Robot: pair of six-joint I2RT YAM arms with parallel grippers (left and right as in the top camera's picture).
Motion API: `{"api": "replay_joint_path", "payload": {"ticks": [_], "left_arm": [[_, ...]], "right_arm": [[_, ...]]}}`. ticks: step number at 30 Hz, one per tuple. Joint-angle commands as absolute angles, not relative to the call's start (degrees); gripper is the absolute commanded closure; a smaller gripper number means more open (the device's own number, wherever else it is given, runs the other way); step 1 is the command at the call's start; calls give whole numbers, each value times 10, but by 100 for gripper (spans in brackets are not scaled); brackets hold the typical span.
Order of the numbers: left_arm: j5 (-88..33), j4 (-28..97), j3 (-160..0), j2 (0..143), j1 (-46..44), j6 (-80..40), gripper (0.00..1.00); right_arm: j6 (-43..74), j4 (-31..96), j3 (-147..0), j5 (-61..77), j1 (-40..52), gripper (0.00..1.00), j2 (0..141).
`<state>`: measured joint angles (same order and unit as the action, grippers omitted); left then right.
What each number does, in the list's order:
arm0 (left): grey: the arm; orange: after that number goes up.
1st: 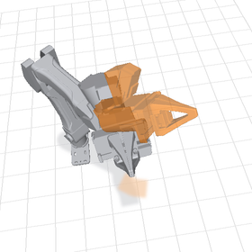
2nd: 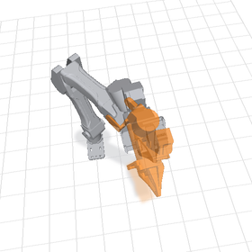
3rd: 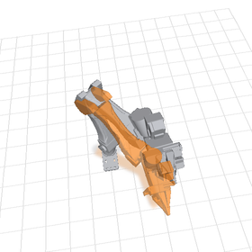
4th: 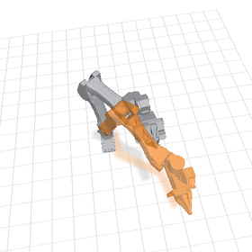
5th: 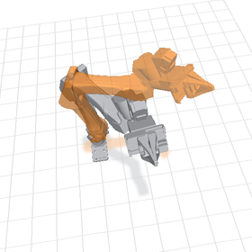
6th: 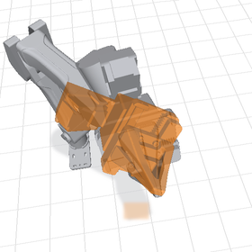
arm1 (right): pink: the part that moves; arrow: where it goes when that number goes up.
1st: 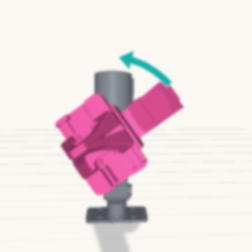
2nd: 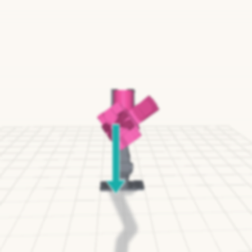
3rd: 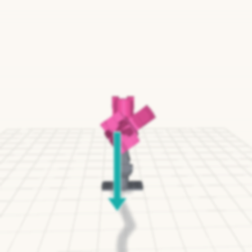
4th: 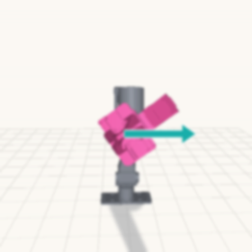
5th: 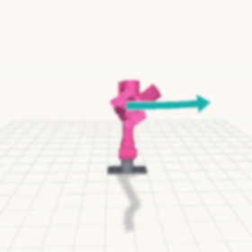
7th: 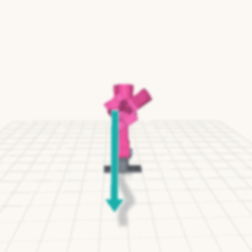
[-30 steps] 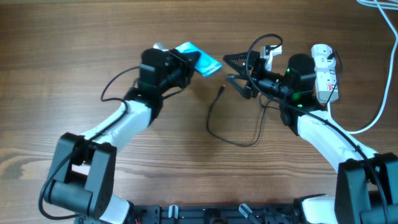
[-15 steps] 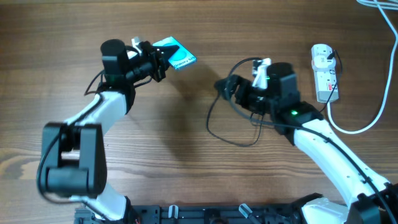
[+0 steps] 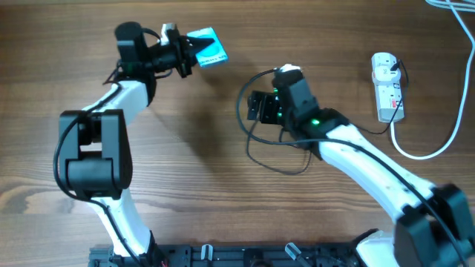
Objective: Plug charger to phone and switch on socket
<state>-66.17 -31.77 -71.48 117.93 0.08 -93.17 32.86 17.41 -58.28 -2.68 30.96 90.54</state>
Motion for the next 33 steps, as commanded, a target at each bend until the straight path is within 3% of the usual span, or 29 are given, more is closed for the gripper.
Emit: {"api": "replay_joint_path", "payload": {"ticks": [1, 12, 17, 19, 20, 21, 22, 23, 33], "left_arm": [[-711, -322, -729, 1183, 28, -930, 96], [-738, -322, -729, 1183, 43, -917, 96], [-751, -322, -729, 1183, 43, -917, 96], [-752, -322, -729, 1183, 43, -917, 96], [-752, -322, -729, 1183, 43, -917, 96], [-752, -322, -729, 1183, 43, -917, 96], [-752, -322, -729, 1183, 43, -917, 96], [-752, -322, -729, 1183, 43, -917, 96], [-756, -322, -729, 1183, 43, -917, 96]], "right_arm": [[326, 176, -613, -64, 313, 0, 959], [369, 180, -642, -55, 313, 0, 1046], [497, 173, -642, -55, 313, 2, 1046], [506, 171, -642, -55, 313, 44, 1046], [506, 170, -642, -55, 313, 47, 1046], [505, 170, -642, -48, 313, 36, 1046], [499, 172, -642, -42, 313, 7, 1046], [497, 171, -642, -37, 313, 0, 1046], [497, 153, -642, -76, 329, 0, 1048]]}}
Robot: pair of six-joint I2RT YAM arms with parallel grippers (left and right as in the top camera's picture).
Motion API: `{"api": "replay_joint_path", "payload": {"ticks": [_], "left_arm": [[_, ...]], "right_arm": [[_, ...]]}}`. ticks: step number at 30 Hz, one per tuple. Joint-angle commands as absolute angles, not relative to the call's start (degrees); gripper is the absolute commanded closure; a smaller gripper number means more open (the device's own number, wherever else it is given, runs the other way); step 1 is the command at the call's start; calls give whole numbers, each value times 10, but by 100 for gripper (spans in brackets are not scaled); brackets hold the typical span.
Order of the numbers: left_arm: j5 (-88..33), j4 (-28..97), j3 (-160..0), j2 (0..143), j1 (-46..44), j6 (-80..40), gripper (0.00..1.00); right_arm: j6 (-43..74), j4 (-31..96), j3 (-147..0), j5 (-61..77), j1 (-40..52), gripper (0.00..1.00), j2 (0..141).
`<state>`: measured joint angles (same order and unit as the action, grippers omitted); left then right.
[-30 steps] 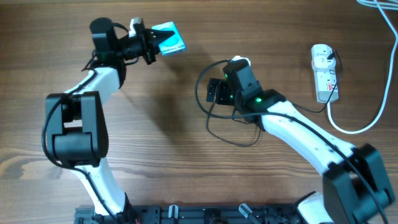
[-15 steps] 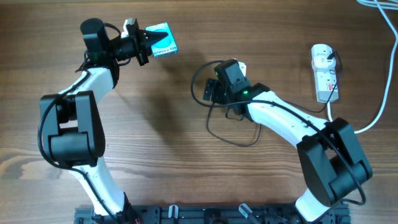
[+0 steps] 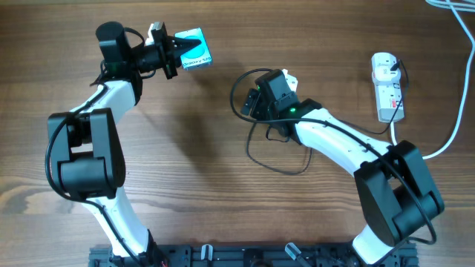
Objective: Plug charger to phone and switch on socket
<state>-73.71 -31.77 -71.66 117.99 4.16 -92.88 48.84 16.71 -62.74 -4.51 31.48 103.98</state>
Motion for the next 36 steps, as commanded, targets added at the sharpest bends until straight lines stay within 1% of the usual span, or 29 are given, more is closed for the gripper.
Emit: {"api": "replay_joint_path", "payload": {"ticks": [1, 8, 16, 21, 22, 24, 27, 33, 34, 36], "left_arm": [[-756, -322, -729, 1183, 43, -917, 96], [-756, -322, -729, 1183, 43, -917, 96], [-757, -322, -729, 1183, 43, -917, 96], [-760, -322, -729, 1183, 43, -917, 96], [-762, -322, -729, 1183, 43, -917, 96], [-762, -322, -729, 1183, 43, -917, 96], [-763, -322, -729, 1183, 43, -917, 96], [-763, -322, -729, 1183, 43, -917, 96], [-763, -322, -729, 1183, 43, -917, 96], [-765, -322, -729, 1183, 43, -918, 96]], "right_arm": [[497, 145, -642, -82, 334, 0, 1049], [513, 146, -654, -81, 338, 0, 1084], [510, 248, -757, -90, 338, 2, 1163], [515, 263, -770, -90, 338, 12, 1187], [527, 267, -770, -90, 336, 18, 1192], [527, 267, -770, -90, 333, 25, 1195], [527, 271, -770, -90, 328, 38, 1198], [526, 288, -770, -90, 325, 54, 1206], [526, 292, -770, -90, 324, 56, 1210], [526, 298, -770, -90, 322, 57, 1220]]}}
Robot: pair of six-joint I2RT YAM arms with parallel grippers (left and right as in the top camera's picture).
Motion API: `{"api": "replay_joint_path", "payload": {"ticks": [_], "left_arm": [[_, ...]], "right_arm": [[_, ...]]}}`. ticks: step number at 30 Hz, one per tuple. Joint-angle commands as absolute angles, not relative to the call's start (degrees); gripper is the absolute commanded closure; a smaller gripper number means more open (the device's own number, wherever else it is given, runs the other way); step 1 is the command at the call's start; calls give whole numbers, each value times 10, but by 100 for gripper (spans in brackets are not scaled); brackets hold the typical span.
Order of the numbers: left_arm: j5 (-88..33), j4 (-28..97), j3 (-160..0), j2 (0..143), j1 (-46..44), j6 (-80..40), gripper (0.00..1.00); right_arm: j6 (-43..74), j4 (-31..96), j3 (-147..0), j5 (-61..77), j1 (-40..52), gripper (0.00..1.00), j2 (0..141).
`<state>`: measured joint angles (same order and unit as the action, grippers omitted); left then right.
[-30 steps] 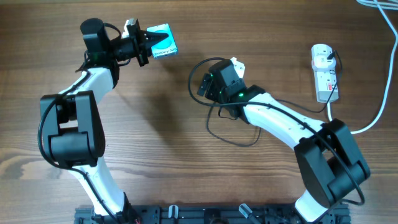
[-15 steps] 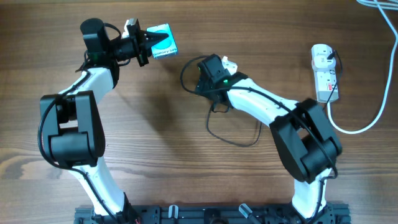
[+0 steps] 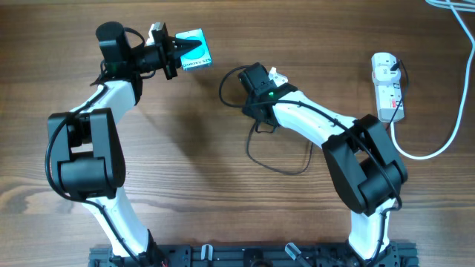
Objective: Plug charger to phone and switch on socket
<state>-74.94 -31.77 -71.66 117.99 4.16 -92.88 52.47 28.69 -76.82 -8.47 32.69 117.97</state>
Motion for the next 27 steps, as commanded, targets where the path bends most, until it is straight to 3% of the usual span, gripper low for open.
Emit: {"api": "replay_joint_path", "payload": {"ticks": [1, 7, 17, 27], "left_arm": [[-765, -322, -729, 1183, 43, -917, 96], [-765, -322, -729, 1183, 43, -918, 96], [-765, -322, -729, 1183, 43, -918, 96], [-774, -322, -729, 1183, 43, -917, 96]], "right_arm": [[526, 301, -770, -90, 321, 57, 1225], [527, 319, -770, -85, 312, 67, 1235], [525, 338, -770, -57, 312, 95, 1235], [453, 342, -780, 96, 293, 96, 1207]]}}
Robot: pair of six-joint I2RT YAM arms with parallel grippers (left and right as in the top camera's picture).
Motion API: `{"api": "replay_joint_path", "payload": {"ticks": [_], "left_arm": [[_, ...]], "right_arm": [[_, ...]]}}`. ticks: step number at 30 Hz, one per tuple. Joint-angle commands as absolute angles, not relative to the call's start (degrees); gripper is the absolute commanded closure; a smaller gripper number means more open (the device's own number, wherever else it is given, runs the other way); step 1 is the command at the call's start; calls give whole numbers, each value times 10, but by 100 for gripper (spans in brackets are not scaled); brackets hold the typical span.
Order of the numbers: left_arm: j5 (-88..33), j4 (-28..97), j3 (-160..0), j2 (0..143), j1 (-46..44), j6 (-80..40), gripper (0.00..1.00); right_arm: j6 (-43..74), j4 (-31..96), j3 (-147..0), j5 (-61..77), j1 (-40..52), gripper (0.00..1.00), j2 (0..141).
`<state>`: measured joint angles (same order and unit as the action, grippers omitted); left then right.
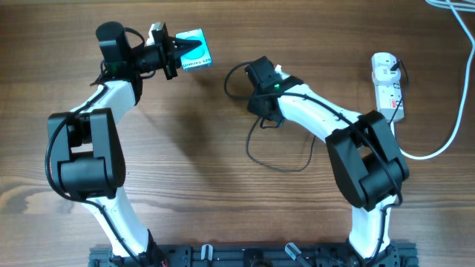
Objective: Plug charger to phone and switch on socket
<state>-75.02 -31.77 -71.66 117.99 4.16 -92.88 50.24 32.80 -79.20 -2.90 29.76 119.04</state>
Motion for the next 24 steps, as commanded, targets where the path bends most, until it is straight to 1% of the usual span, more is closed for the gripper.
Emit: {"api": "replay_joint_path", "payload": {"ticks": [1, 5, 9, 13, 16, 24], "left_arm": [[-777, -322, -729, 1183, 43, -917, 96], [-787, -322, -729, 1183, 42, -902, 96], [-795, -322, -729, 1183, 38, -851, 96], [-797, -322, -729, 1183, 27, -842, 96], [-796, -322, -729, 1183, 10, -842, 96], [-783, -370, -729, 1183, -42, -842, 96]], "right_arm": [[434, 342, -780, 122, 285, 96, 1193], [322, 353, -780, 221, 255, 96, 1118], [235, 391, -780, 259, 241, 96, 1028], [168, 439, -778, 276, 232, 96, 933], [128, 450, -763, 306, 228, 96, 885], [63, 501, -742, 327, 226, 96, 860]]}}
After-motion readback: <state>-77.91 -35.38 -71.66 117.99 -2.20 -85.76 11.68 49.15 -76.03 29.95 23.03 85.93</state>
